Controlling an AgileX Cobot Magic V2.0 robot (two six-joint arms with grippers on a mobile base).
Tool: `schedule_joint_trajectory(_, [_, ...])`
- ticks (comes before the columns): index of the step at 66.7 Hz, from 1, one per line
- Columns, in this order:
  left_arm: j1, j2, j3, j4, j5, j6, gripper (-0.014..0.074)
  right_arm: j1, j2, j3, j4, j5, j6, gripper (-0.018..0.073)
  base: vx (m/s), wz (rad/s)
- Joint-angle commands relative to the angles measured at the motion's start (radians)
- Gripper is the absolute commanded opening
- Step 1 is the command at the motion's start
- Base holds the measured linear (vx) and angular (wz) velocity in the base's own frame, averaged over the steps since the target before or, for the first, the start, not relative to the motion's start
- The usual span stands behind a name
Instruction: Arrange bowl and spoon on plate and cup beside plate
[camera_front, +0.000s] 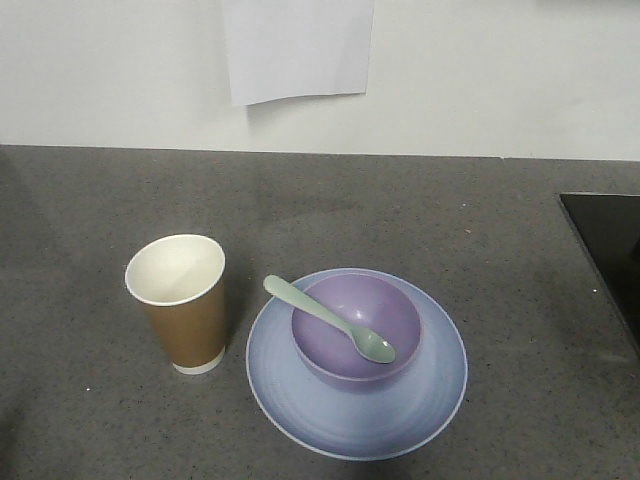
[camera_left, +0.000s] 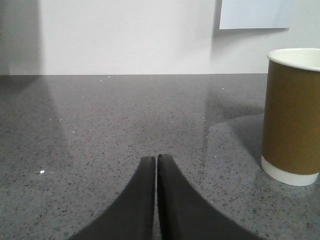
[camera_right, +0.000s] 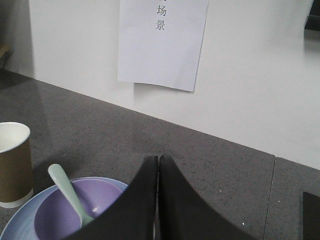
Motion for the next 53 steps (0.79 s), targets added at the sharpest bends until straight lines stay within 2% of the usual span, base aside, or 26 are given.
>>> schedule_joint_trajectory(1, [0.000,0.006,-0.007,-0.001,-0.068,-0.009,-0.0008,-0.005,0.011,-0.025,0.002,-0.068,0.002,-0.0006,0.00,0.00])
schedule_joint_trajectory(47, [0.000,0.006,-0.007,-0.001,-0.068,-0.009,-0.0008,-0.005,0.011,-0.025,0.004,-0.063,0.002,-0.0006,0.00,0.00])
schedule_joint_trajectory(53, [0.000,0.006,-0.007,-0.001,-0.065,-0.009,-0.0008,-0.032,0.003,0.026,0.006,-0.103,0.002,-0.0006,0.00,0.00])
